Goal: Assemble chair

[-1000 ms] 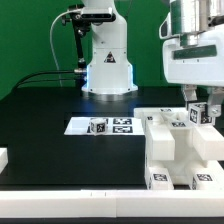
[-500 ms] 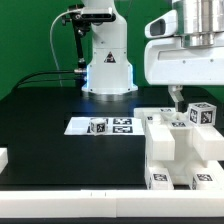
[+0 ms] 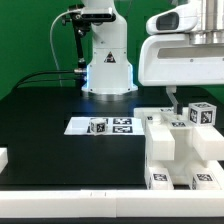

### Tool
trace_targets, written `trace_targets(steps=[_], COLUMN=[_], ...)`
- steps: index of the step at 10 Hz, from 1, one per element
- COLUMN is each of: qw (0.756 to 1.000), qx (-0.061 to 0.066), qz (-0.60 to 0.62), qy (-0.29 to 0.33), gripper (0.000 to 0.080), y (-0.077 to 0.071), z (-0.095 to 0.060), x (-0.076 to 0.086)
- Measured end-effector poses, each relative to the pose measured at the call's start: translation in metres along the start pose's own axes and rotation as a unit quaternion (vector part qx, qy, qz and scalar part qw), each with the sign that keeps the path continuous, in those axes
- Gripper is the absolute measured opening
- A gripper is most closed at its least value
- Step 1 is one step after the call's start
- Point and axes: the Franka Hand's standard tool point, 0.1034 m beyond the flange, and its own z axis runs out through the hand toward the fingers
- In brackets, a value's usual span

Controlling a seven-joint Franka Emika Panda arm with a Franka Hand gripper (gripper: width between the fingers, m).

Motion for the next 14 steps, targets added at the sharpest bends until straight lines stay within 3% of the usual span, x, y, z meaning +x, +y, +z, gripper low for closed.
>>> trace_targets(steps=[1, 2, 3, 4, 8, 10, 12, 14], qw=[1.0, 1.0, 0.999, 0.996, 0.964, 0.917, 0.847, 0.79], qx=[0.0, 0.0, 0.0, 0.0, -0.001, 0.01, 0.009, 0.02], qz=[0.01, 0.016, 0.051, 0.09, 0.266, 0.399, 0.532, 0.612], qy=[0.0, 0.0, 0.0, 0.0, 0.0, 0.007, 0.006, 0.0], gripper=[0.055, 0.055, 0.0367, 0.0281, 0.0281, 0.0281, 0.0282, 0.0282], y=[0.0002, 0.0005, 0.0003, 0.0008, 0.002, 0.0034, 0.0038, 0.0041], z=[0.0001, 0.0003, 0.0005, 0.0005, 0.0009, 0.001, 0.0012, 0.0014], x=[0.0, 0.0, -0.0001, 0.0, 0.0015, 0.0024, 0.002, 0.0026])
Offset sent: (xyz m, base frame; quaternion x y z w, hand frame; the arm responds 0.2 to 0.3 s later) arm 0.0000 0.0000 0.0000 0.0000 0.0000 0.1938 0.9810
